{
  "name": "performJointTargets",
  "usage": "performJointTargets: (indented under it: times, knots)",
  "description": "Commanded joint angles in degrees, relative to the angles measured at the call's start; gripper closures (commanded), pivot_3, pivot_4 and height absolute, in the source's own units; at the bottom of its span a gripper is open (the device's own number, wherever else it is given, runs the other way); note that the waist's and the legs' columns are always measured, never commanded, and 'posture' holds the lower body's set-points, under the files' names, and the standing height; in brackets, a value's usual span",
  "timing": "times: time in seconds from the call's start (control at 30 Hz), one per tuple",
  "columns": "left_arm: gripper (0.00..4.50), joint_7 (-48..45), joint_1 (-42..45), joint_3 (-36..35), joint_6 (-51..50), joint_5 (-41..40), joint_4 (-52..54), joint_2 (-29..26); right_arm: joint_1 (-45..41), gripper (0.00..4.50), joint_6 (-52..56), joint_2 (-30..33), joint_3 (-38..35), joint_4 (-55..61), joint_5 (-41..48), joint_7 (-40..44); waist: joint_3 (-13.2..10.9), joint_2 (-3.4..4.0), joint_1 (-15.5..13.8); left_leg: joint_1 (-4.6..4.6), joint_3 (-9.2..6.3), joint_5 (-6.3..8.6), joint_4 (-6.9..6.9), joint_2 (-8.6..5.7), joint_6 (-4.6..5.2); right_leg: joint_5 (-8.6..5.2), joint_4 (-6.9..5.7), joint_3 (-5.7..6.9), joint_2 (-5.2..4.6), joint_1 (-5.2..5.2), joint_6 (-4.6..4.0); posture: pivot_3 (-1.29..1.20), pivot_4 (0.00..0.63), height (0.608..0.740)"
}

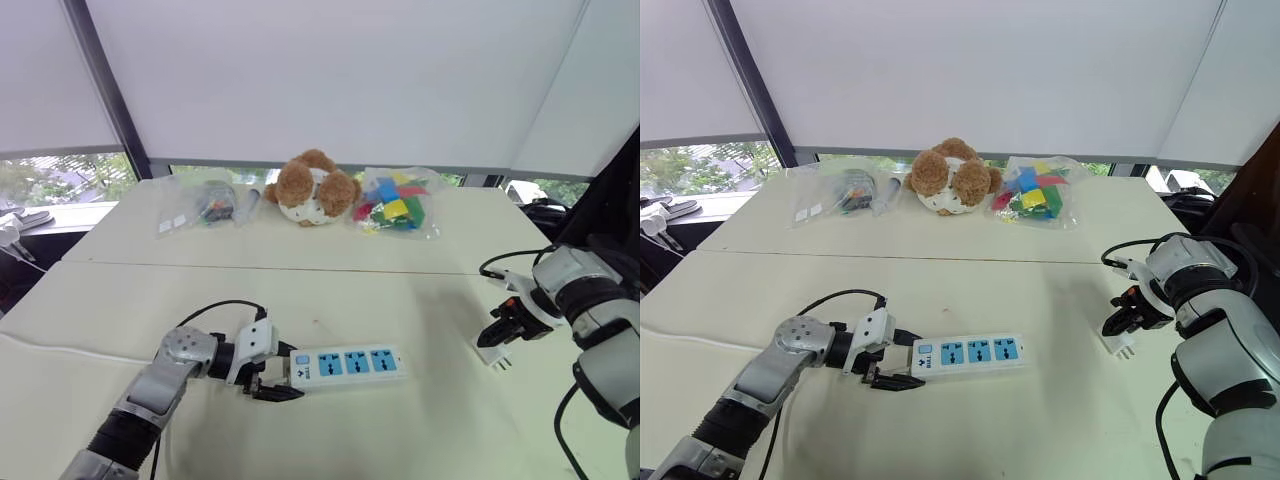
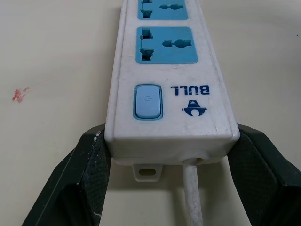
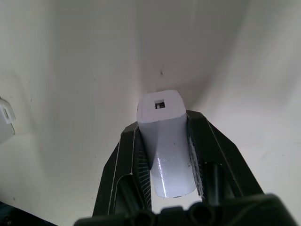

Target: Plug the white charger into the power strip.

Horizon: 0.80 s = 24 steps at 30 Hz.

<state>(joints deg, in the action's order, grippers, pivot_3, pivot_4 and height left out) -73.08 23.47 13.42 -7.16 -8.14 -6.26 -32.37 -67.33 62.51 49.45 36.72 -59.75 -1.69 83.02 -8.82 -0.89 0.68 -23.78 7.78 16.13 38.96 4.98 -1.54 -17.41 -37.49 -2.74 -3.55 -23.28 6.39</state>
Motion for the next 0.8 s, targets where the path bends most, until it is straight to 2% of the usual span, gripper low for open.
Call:
performJointTargets:
  times: [0.03,0.13,0.27,0.37,0.47,0.57,0.67,0.8]
  knots:
    - [1.54,-0.7,1.0,1.5,0.7,0.8,-1.9,-0.3,-0.9,3.81,-0.2,-0.3,-2.6,-0.6,-1.2,-0.2,0.0,0.0,0.0,0.0,-0.01,0.01,0.04,0.0,0.01,0.0,-0.01,0.0,0.0,0.02,0.0,0.0,0.15,0.739]
    - [1.54,-1.9,3.4,2.3,2.5,1.3,-5.5,0.1,-1.0,3.81,-5.9,1.4,-8.4,5.0,2.0,1.8,0.0,0.05,0.0,0.0,-0.01,0.01,0.08,0.0,0.01,0.0,-0.06,0.0,0.0,0.01,0.0,0.0,0.15,0.739]
    - [1.54,-5.4,7.2,3.8,5.1,1.6,-11.2,0.5,6.7,3.81,-14.8,4.1,-21.4,24.2,12.3,6.8,0.0,0.12,-0.3,-0.01,-0.04,0.0,0.06,-0.01,-0.01,0.0,-0.16,0.0,0.01,-0.04,0.03,0.0,0.15,0.739]
    - [1.54,-8.3,11.2,4.8,7.9,2.2,-17.4,1.6,17.0,3.81,-16.7,-2.2,-40.6,41.5,24.4,-2.0,0.0,0.08,-0.5,-0.03,-0.17,0.0,0.05,0.0,-0.02,-0.03,-0.16,0.07,0.05,0.03,0.1,0.0,0.15,0.739]
    - [1.54,-10.2,15.8,5.1,11.0,2.5,-25.0,3.2,27.1,3.81,-20.7,-11.3,-50.9,56.6,31.4,-10.9,0.0,0.03,-1.0,-0.01,-0.26,-0.01,0.11,0.01,-0.04,-0.03,-0.18,0.1,0.09,0.09,0.11,0.0,0.15,0.739]
    - [1.54,-11.6,20.3,5.1,13.8,3.6,-33.0,4.8,35.2,3.81,-21.5,-18.8,-55.1,64.6,38.5,-14.4,0.0,0.03,-1.6,-0.04,-0.26,-0.02,0.16,-0.01,-0.06,-0.03,-0.19,0.09,0.08,0.1,0.11,0.0,0.15,0.739]
    - [1.54,-14.7,23.5,5.7,16.8,4.6,-37.9,4.7,43.5,3.81,-33.7,-23.3,-52.1,66.4,35.8,-12.8,0.0,-0.03,-1.5,-0.05,-0.31,0.0,0.21,-0.04,-0.01,-0.03,-0.15,0.09,0.08,0.21,0.11,0.0,0.15,0.739]
    - [1.54,-17.1,25.9,5.2,19.0,4.6,-41.5,4.6,47.2,3.81,-39.6,-24.8,-49.4,64.5,34.5,-12.9,0.0,0.0,-0.7,-0.04,-0.3,0.02,0.19,-0.04,0.03,-0.01,-0.14,0.06,0.09,0.15,0.15,0.0,0.15,0.739]
